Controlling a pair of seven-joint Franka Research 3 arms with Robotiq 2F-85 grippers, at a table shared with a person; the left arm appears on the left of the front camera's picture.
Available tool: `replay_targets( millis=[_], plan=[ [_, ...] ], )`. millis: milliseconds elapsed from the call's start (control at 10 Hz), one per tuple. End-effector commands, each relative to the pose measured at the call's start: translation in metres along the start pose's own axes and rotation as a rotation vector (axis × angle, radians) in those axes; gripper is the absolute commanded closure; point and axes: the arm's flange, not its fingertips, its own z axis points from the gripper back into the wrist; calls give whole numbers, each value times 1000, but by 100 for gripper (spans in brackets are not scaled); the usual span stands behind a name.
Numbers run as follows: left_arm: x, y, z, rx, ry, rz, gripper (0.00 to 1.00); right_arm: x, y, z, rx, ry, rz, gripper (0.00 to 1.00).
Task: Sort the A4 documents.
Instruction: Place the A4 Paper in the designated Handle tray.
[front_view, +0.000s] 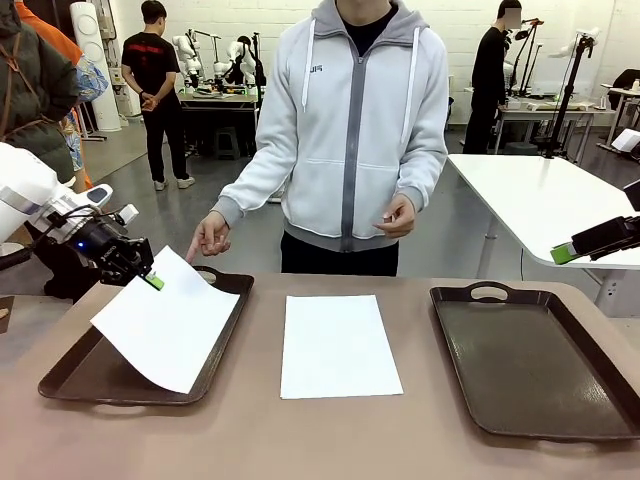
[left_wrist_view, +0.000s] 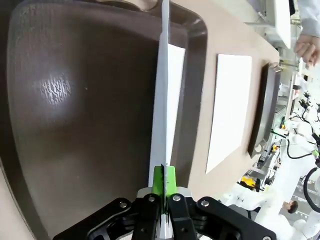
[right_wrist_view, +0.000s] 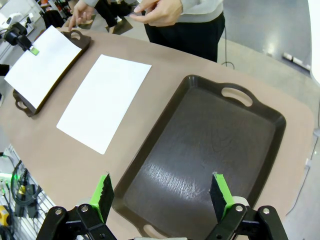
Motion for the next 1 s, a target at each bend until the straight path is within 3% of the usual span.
replay_targets(
  millis=[0, 300, 600, 900],
  plan=[
    [13, 1, 1, 33, 43, 11, 99, -1, -1, -2, 24, -6, -3, 0],
    [12, 14, 0, 184, 72, 37, 99, -1, -1, -2, 24, -6, -3, 0],
    [7, 20, -20, 227, 121, 29, 99, -1, -1, -2, 24, -6, -3, 0],
    [4, 28, -24, 212, -14, 43, 99, -1, -1, -2, 24, -6, -3, 0]
  ],
)
